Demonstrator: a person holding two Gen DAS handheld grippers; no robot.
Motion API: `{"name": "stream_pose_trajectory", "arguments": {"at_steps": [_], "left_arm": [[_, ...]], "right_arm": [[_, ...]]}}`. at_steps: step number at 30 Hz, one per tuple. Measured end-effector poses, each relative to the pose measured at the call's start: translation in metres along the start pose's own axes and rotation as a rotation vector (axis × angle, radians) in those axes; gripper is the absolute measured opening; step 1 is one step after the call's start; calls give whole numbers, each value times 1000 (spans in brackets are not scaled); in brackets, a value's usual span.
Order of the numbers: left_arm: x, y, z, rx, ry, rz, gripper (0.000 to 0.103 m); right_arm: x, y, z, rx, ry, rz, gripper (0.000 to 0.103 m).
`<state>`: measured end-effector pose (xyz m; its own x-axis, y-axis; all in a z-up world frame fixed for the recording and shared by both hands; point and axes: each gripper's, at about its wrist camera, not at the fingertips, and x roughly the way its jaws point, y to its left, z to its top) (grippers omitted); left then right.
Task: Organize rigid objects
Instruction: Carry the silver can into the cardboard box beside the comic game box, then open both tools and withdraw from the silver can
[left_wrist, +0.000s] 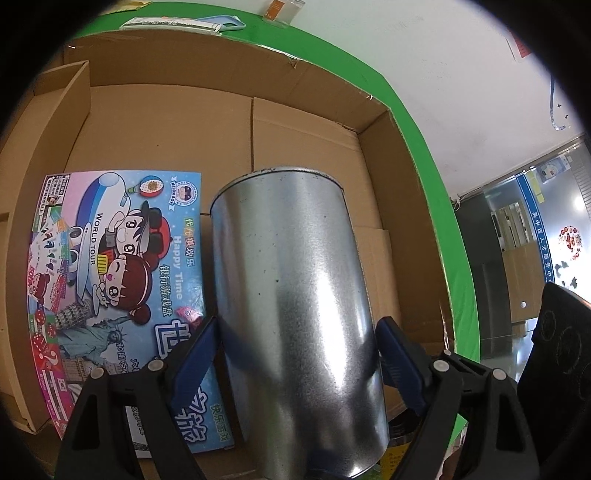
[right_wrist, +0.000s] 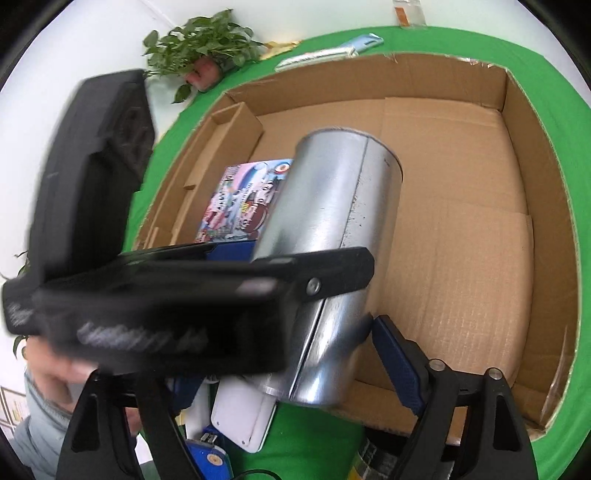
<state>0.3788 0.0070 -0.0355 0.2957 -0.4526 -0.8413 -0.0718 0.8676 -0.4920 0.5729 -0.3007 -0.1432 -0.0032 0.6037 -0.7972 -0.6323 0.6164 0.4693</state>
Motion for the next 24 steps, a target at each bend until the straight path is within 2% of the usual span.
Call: {"name": "stream_pose_trajectory", "arguments": {"at_steps": [2,5,7,9,13,14,16,18,20,22,24], "left_arm": [[8,-4,4,26,22,32,85],[5,-6,6,24,5,40,85],[-4,-8,6,34,-28,23,85],[-18,-10,3,61,-77,39,85],[-54,-19,-15,134,-206,77,85],[-66,-22,-23,165,-264,109,85],[-91,-30,-45,230,-408,210,86],[-112,-33,-69,271,-533,300,87],[-130,-35,-99,285,-647,384,96],[-136,-30,-115,258,-684,446,102],[-137,-27,-132,214,-688,497,102]], "right_arm": [[0,-3,-4,9,-1,2,76],[12,-3,-14,3,-6,-21,76],[13,-5,-17,22,-7,-10,75],[13,-6,-20,26,-10,-8,74],[15,2,-22,16,-11,-30,74],[13,4,-23,18,-13,-23,74],[0,13,-31,11,-60,-20,82],[-23,22,-44,-15,-155,-90,102],[-46,32,-64,-37,-290,-217,102],[-61,41,-86,-44,-377,-334,102],[-67,51,-106,-53,-423,-410,102]]}}
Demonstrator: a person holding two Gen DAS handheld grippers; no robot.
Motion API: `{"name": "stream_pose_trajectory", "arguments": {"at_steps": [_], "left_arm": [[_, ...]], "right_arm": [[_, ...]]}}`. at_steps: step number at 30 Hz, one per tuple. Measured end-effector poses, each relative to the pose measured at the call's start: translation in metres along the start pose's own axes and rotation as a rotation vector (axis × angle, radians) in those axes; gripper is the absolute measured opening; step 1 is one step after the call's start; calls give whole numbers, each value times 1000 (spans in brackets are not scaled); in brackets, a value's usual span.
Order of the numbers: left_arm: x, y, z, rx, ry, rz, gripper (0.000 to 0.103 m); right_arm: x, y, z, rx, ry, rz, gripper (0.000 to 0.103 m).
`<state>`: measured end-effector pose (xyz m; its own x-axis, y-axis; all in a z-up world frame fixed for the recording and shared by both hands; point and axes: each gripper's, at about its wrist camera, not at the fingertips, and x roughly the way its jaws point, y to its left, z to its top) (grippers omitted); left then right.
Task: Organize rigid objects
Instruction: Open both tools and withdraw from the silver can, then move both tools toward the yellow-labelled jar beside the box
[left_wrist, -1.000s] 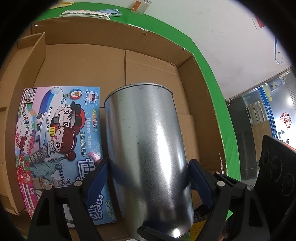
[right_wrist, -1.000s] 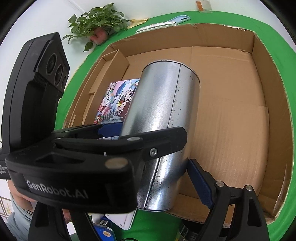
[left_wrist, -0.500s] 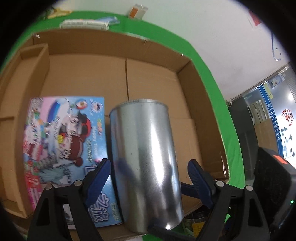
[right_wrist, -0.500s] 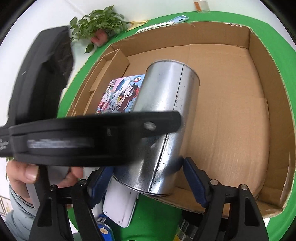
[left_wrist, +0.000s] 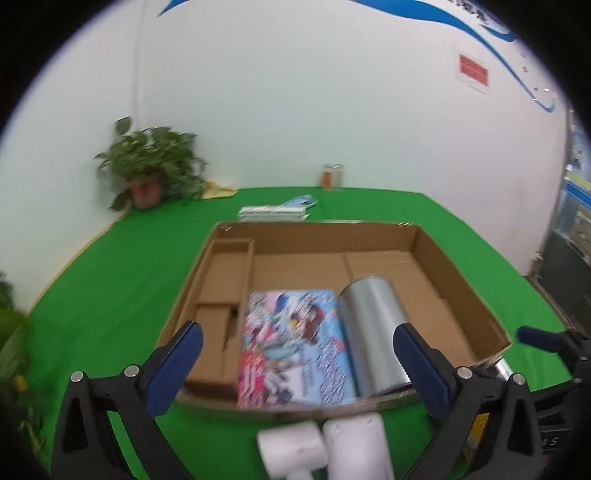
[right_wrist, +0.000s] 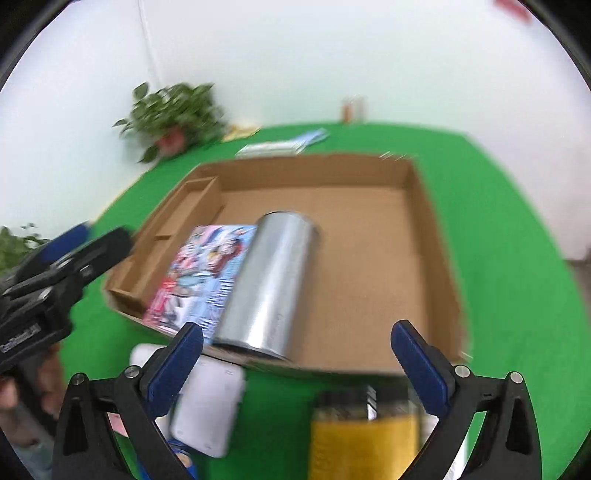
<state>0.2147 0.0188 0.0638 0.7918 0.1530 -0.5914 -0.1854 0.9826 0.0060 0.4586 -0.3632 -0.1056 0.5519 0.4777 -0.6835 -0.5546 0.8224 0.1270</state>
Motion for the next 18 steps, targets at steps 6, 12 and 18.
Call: {"name": "stream_pose_trajectory", "arguments": {"at_steps": [6,12,18], "left_arm": [[-23,2,-35,-24,41,53,102],[-41,-14,-49,5,77,-6,2],[-46,-25,-58,-3,105,-47,102]], "right_arm": [[-49,33,-46,-77,-122,-80,74],[-70,19,-70,-42,-109,-103,65],[-90,8,-77,-15,-171,-109,96]]}}
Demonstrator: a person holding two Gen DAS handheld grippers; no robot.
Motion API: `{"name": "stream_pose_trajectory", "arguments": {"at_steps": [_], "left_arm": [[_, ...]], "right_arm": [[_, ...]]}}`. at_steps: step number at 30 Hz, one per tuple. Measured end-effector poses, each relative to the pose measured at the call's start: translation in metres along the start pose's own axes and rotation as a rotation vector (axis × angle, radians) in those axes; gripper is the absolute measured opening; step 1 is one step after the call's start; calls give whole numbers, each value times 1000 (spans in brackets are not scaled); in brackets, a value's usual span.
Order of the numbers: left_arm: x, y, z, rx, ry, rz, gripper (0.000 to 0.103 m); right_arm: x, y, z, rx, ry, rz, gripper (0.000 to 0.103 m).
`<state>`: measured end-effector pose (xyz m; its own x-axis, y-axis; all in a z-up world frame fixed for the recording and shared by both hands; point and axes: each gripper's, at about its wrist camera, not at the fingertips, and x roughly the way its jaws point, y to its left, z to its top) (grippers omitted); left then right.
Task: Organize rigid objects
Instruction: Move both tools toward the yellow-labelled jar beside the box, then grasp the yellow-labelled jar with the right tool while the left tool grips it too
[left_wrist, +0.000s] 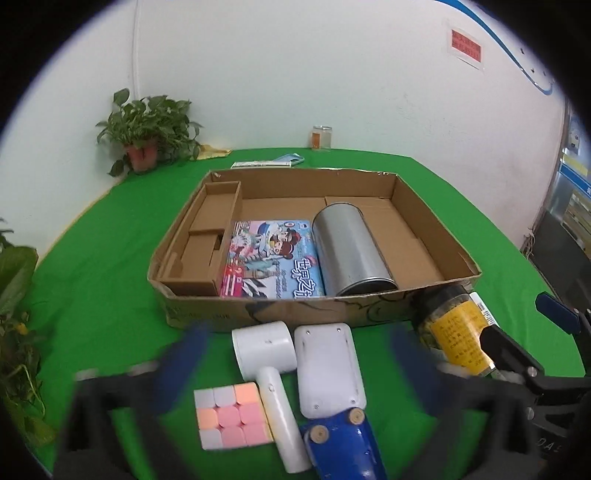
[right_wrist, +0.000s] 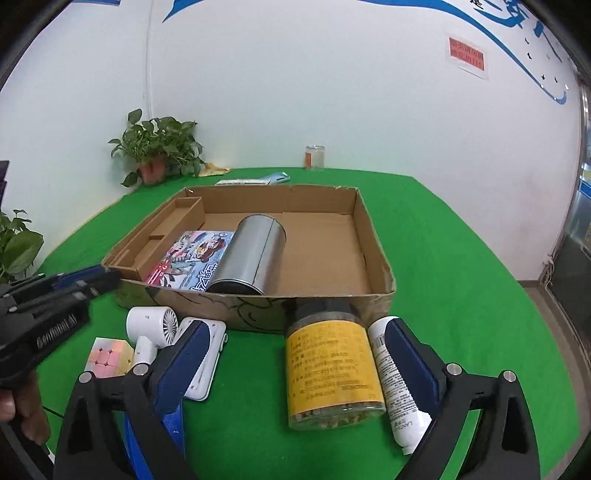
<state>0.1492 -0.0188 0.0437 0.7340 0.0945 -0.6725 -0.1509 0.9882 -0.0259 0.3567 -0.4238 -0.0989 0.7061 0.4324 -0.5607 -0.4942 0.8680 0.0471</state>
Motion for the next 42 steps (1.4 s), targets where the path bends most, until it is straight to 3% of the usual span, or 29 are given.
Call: {"name": "stream_pose_trajectory", "arguments": {"at_steps": [2,4,16,23,29,32,34,40,42], "left_arm": [[0,-5,-4,11,-12,14,102],[7,-9,-5,30,27,28,102],[25,-16,-10,-7,111,-55,102],[19,-15,-7,-25,70,-97,102],[33,-13,-10,-64,171,-217,102],[39,-18,-12,-52,208,-244,102],[42,-23,-11,-45,228,-274,102],[55,-39,-10,-80,322,-422,102],[60,-48,-13,-97,372,-499,102]], "right_arm": [[-2,-4,-1,3,7,1,96],[-1,-8,-2,7,22,12,96],[19,-26,-14,25,79,45,96],[15,-23,-18,1,55,59,96],[36,-47,-23,96,142,124,95],[61,-64,-32,165,250,145,73],[70,-71,-37,221,283,213,72],[62,-53,-45,102,322,206,71],[53,-49,-49,58,332,162,70]]}}
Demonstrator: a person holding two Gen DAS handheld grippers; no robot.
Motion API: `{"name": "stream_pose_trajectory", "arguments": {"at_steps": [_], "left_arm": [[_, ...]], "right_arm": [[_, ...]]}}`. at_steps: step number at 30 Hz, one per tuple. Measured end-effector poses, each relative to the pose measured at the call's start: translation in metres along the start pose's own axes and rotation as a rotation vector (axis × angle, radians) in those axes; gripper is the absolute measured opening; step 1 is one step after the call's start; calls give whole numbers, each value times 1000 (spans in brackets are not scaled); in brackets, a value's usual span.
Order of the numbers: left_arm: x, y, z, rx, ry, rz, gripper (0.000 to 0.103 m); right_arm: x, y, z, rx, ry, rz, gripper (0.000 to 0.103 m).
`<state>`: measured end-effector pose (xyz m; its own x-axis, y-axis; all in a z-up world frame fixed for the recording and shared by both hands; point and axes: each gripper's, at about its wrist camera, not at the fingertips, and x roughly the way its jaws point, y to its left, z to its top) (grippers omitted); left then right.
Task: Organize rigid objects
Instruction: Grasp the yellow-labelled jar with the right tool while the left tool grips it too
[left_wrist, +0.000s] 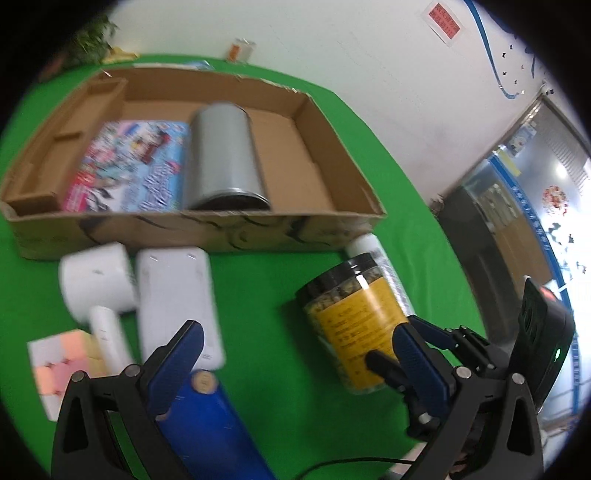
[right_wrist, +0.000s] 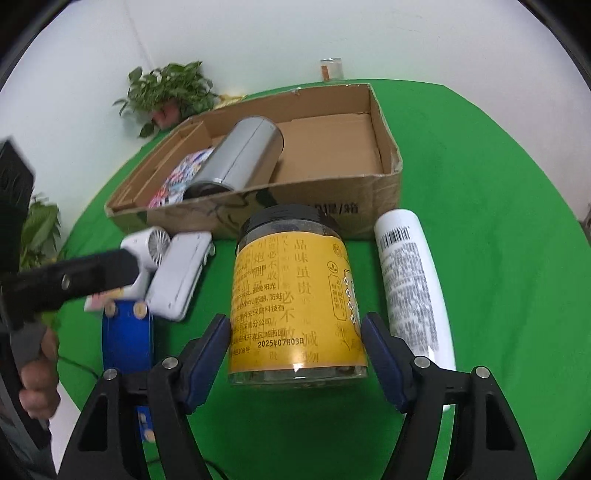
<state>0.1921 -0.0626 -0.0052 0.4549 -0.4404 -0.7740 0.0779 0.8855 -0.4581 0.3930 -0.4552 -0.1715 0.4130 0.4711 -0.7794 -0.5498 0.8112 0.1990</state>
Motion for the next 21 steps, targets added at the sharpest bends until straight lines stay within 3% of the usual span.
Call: {"name": "stream_pose_trajectory", "arguments": {"at_steps": [4,6,8,11,16,18,21], "left_arm": [[18,-10,-3,-22,79,-115,102],[26,-14,-5,-21,118,-126,101],[30,-16,-6,-17,144,-122,101],[33,-13,-6,-41,165,-117,101],[42,-9,-4,-75,194,-127,101],[46,-7,-4,-86,209,-130,99],[52,-5,-4,-99,237,-132,96]], "right_arm": [[-10,26,-16,-98,-10,-152,70],[-14,39,-23,-146,-12,-147,72],[-24,49,-28,-173,-37,-30,73],[-39,35,-26,-86,-70,115,78],[-17,-6,-17,128,39,211,77],[-9,-9,-22,157,74,245,70],[0,2,-22,143,98,259,72]]}}
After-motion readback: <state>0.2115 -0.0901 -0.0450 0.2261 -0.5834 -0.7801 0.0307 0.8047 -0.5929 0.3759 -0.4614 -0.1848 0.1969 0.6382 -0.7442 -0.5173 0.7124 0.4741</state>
